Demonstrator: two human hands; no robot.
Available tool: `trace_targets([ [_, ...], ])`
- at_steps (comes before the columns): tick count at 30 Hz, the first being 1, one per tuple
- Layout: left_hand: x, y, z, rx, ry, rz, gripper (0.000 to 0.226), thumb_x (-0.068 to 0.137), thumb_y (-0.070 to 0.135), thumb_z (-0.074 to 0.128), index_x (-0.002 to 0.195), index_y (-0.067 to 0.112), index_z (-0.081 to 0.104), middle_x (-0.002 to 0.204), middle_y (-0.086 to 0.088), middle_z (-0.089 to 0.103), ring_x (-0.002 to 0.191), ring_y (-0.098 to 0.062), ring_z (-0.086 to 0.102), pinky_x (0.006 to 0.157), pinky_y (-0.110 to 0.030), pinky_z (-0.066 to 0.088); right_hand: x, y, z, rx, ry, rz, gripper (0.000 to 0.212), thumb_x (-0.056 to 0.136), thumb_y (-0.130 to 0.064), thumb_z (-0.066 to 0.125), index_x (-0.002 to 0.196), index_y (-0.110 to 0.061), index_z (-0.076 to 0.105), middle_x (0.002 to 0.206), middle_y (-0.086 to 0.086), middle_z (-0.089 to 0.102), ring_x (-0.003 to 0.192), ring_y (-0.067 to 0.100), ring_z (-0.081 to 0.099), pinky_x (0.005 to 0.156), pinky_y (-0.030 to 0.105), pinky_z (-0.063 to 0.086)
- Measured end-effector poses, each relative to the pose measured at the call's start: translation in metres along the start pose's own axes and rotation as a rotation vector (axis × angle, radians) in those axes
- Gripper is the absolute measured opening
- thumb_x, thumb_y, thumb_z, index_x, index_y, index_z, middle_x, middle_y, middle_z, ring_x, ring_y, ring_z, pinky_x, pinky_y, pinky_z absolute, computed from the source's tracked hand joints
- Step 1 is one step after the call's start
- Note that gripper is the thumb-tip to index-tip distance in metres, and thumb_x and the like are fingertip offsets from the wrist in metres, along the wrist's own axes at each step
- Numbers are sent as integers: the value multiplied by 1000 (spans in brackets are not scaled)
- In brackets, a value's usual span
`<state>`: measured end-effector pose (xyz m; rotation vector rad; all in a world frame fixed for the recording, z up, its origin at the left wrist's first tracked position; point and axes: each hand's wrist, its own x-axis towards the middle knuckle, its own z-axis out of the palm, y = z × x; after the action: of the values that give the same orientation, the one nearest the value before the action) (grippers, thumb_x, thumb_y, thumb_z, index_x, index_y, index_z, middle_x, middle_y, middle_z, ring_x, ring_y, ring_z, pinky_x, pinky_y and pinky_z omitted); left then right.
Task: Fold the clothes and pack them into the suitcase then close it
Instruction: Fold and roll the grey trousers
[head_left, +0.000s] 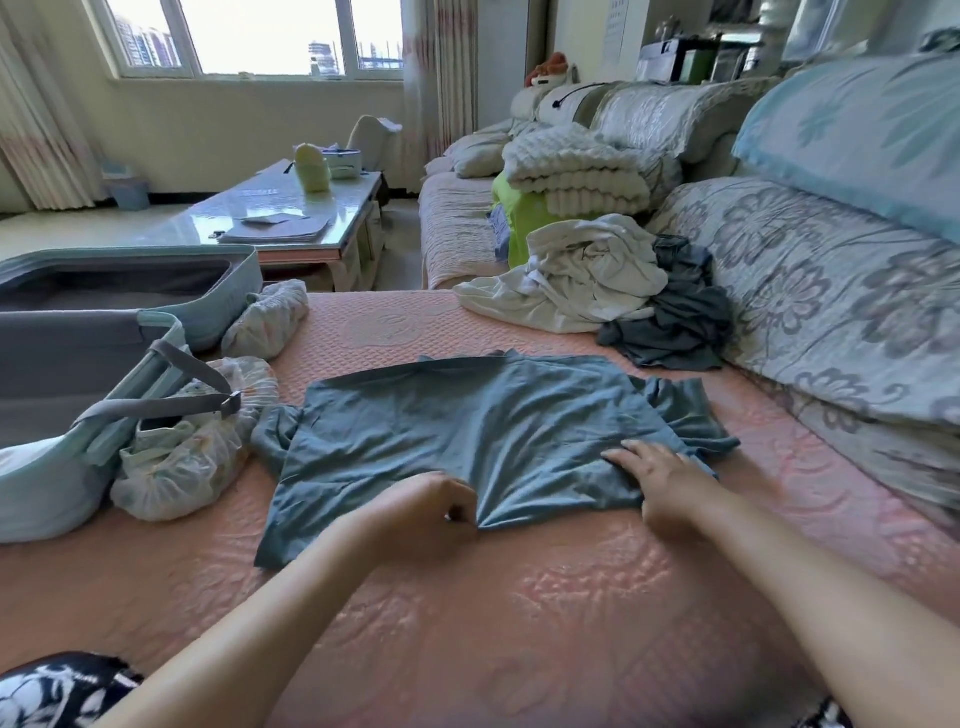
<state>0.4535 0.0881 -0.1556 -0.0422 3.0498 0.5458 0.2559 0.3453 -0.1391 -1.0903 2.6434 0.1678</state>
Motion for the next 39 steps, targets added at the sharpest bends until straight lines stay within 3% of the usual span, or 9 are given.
trace_targets([
  [4, 21, 35, -1, 149, -34, -102, 21, 82, 36, 56, 69, 20, 55, 72, 2, 57, 68, -20, 50, 64, -29, 49, -8, 28, 5, -14, 4, 42, 91, 88, 2, 47, 158, -41, 9, 167, -6, 4, 153, 17, 9, 123, 35, 14],
  [7, 51, 68, 9, 23, 108, -27, 14, 89, 39, 61, 94, 26, 64, 99, 7, 63, 87, -15, 58, 76, -32, 53, -11, 33, 3, -41, 31, 8, 92, 87, -1, 56, 157, -44, 16, 162, -1, 15, 150, 22, 18, 119, 34, 21],
  [10, 79, 92, 20, 35, 24, 4, 41, 85, 40, 68, 123, 29, 56, 121, 4, 53, 112, -14, 49, 86, -34, 50, -7, 43, -1, -48, 129, -36, 66, 94, -5, 51, 146, -44, 43, 139, 1, 40, 135, 23, 40, 108, 36, 39],
  [14, 98, 111, 33, -67, -53, 1, 30, 86, 17, 57, 111, 29, 66, 105, 5, 66, 96, -19, 62, 82, -33, 52, 1, 67, -4, 56, 148, -29, 55, 88, 3, 56, 125, -37, 68, 124, -8, 57, 121, 16, 56, 92, 28, 47],
  [19, 123, 130, 23, -44, -177, -10, 21, 85, 28, 57, 102, 36, 66, 99, 12, 63, 91, -16, 60, 82, -32, 53, 5, 82, -15, 506, 51, 78, 36, 81, -9, 53, 98, -32, 77, 90, -16, 65, 82, 7, 63, 66, 18, 49],
  [24, 168, 164, 32, 12, 20, 108, 42, 86, 40, 66, 125, 32, 54, 121, 6, 55, 106, -18, 57, 86, -36, 52, 31, 113, -21, 449, 314, 229, 30, 90, -17, 49, 107, -30, 70, 120, -2, 66, 106, 20, 61, 87, 31, 50],
  [29, 207, 193, 54, 159, 3, 98, 83, 76, 65, 69, 142, 32, 32, 129, -1, 42, 121, -23, 45, 90, -42, 47, 58, 134, -13, 296, 169, 414, 57, 92, -50, 56, 140, -21, 46, 142, 11, 46, 127, 31, 51, 101, 42, 45],
  [35, 210, 194, 61, 14, 215, 62, 20, 88, 27, 56, 106, 19, 60, 104, -3, 65, 94, -27, 62, 71, -33, 46, 74, 131, -17, 514, 186, 500, 43, 81, -33, 74, 112, -6, 64, 110, 11, 67, 97, 28, 64, 71, 26, 44],
  [39, 186, 176, 48, -349, 352, -118, 8, 84, 19, 58, 82, 19, 51, 78, 1, 59, 68, -19, 53, 54, -31, 39, 77, 116, -33, 786, 330, 471, 21, 79, -20, 73, 97, -9, 71, 98, 8, 71, 87, 24, 67, 72, 30, 56],
])
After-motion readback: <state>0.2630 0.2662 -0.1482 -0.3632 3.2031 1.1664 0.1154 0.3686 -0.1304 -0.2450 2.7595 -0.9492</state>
